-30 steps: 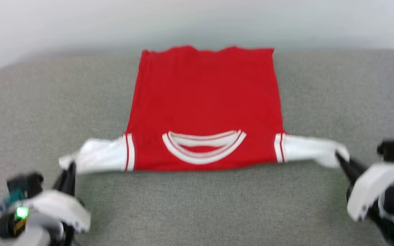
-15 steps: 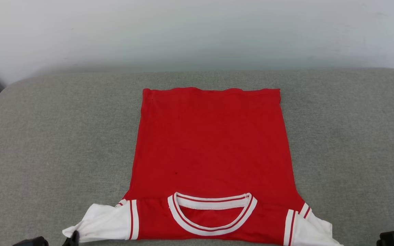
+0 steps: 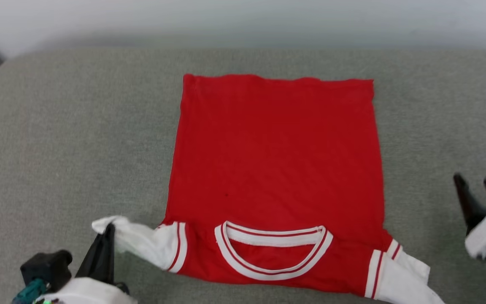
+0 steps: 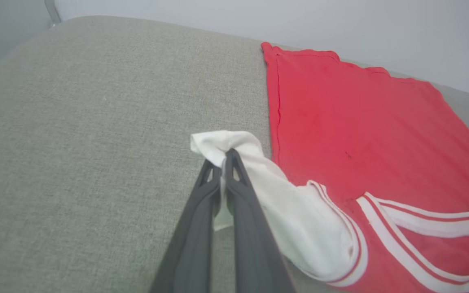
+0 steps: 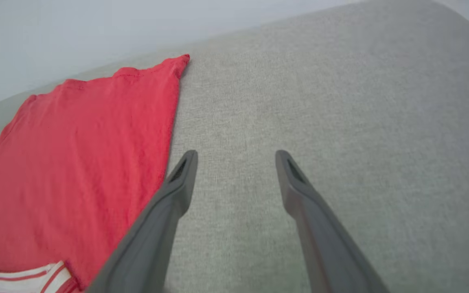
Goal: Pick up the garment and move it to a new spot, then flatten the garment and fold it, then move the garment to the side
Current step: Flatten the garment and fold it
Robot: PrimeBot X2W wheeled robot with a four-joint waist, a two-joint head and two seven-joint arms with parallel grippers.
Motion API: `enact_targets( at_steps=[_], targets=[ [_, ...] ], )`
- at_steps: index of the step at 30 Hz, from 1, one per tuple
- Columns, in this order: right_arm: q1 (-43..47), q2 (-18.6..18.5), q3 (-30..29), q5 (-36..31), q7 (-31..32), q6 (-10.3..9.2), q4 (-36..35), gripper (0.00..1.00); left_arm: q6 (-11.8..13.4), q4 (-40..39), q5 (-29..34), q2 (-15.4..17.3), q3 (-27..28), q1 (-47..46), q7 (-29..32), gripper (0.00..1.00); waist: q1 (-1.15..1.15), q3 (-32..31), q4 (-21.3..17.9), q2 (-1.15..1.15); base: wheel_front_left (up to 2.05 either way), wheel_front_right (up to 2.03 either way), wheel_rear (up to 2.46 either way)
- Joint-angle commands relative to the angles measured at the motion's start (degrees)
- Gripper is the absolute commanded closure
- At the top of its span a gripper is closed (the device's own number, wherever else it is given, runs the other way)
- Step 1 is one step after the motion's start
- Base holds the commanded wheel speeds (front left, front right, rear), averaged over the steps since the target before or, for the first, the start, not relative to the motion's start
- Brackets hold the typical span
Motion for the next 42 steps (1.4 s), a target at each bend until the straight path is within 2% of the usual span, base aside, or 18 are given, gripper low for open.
enact_targets(
  at_steps=[1,7,13,14,21,28,29,30,31,34,42],
  targets=[
    [-4.9,-0.7,-0.3,-0.5,0.0,-0.04,2.9,0.0,-0.5,-0.7,0.9,-0.6,0.0,-2.0,-0.6,1.0,-0.01,3.9,2.1,0.0,0.0,0.0,0.0],
    [-24.9,-4.3,-0.2,-1.3,3.2,-0.04,14.7,0.0,-2.7,-2.6,4.1,-2.9,-0.7,-8.3,-1.8,1.0,-0.01,10.5,5.6,0.0,0.0,0.0,0.0],
    [-41.5,-7.7,1.1,-4.3,15.0,-0.03,23.8,0.0,-5.5,-2.5,6.5,-6.0,-2.1,-14.1,-2.3,1.0,-0.01,16.7,9.6,0.0,0.0,0.0,0.0],
    [-41.5,-7.7,1.1,-4.3,15.0,-0.03,23.8,0.0,-5.5,-2.5,6.5,-6.0,-2.1,-14.1,-2.3,1.0,-0.01,16.7,9.6,0.0,0.0,0.0,0.0],
    [-52.1,-6.8,1.8,-8.3,29.0,-0.03,29.2,0.0,-8.7,-0.5,7.7,-9.5,-1.5,-18.0,-2.7,1.0,-0.01,21.5,12.2,0.0,0.0,0.0,0.0],
    [-51.0,-4.2,2.6,-10.2,37.9,-0.02,32.7,0.0,-10.9,2.1,8.7,-11.5,-0.6,-19.0,-2.9,1.0,-0.01,22.1,12.9,0.0,0.0,0.0,0.0],
    [-50.5,-3.8,2.7,-10.3,38.7,-0.02,32.9,0.49,-11.1,2.4,8.8,-11.7,-0.5,-19.0,-2.9,1.0,-0.01,22.0,12.9,0.0,0.0,0.0,0.0],
    [-49.9,-3.7,2.8,-10.5,39.2,-0.03,33.0,0.85,-11.3,2.7,8.9,-11.9,-0.4,-19.0,-2.9,1.0,-0.01,21.8,12.9,0.0,0.0,0.0,0.0],
    [-49.6,-3.7,2.7,-10.5,39.8,-0.03,33.2,1.0,-11.5,2.9,9.1,-12.1,-0.3,-19.0,-2.9,1.0,-0.01,21.6,13.0,0.0,0.0,0.0,0.0],
    [-49.5,-4.2,2.3,-10.3,39.2,-0.03,32.5,1.0,-12.1,3.5,9.2,-12.6,-0.2,-19.1,-2.9,1.0,-0.01,21.0,13.1,0.0,0.0,0.0,0.0],
    [-50.1,-9.7,5.0,-9.1,33.7,-0.03,27.9,1.0,-12.8,6.8,8.9,-12.6,1.0,-16.3,-2.9,1.0,-0.01,15.3,12.0,0.0,0.0,0.0,0.0]
  ],
)
